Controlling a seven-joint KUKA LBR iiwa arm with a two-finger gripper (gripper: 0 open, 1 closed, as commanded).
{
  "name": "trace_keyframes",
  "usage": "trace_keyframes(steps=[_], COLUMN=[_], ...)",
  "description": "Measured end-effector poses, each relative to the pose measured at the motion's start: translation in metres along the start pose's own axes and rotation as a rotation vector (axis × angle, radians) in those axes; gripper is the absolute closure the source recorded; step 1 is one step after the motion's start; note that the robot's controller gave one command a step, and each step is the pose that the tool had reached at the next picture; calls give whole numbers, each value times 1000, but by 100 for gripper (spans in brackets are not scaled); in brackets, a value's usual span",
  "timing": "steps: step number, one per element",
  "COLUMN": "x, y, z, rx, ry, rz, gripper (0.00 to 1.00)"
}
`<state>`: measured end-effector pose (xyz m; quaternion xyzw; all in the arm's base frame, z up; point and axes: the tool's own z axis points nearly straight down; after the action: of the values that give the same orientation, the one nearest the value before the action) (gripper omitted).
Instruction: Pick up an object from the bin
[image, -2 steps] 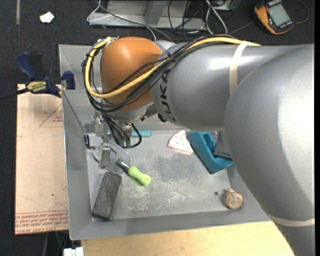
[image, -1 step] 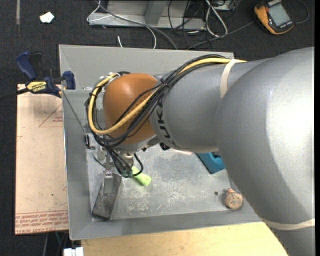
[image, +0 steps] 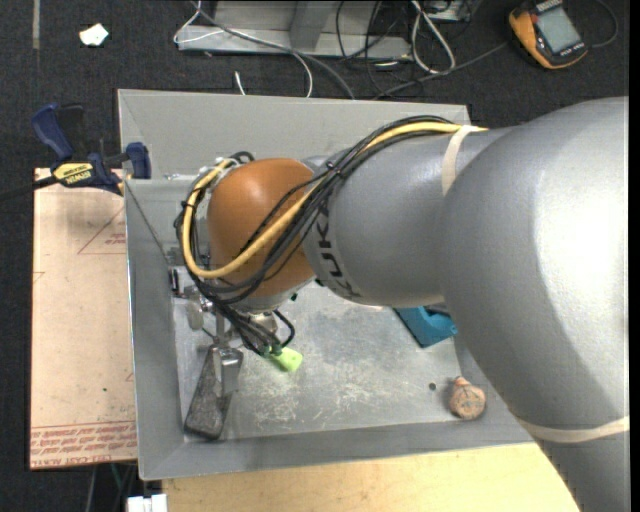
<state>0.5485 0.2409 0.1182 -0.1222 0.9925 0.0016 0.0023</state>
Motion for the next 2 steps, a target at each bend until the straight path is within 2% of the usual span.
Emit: trace_keyframes(steps=[1, 2], x=[23, 12], y=[2, -27], z=[17, 0], rx=[-1, -1], ry=[3, 2], rz=[67, 143], gripper=[0, 0])
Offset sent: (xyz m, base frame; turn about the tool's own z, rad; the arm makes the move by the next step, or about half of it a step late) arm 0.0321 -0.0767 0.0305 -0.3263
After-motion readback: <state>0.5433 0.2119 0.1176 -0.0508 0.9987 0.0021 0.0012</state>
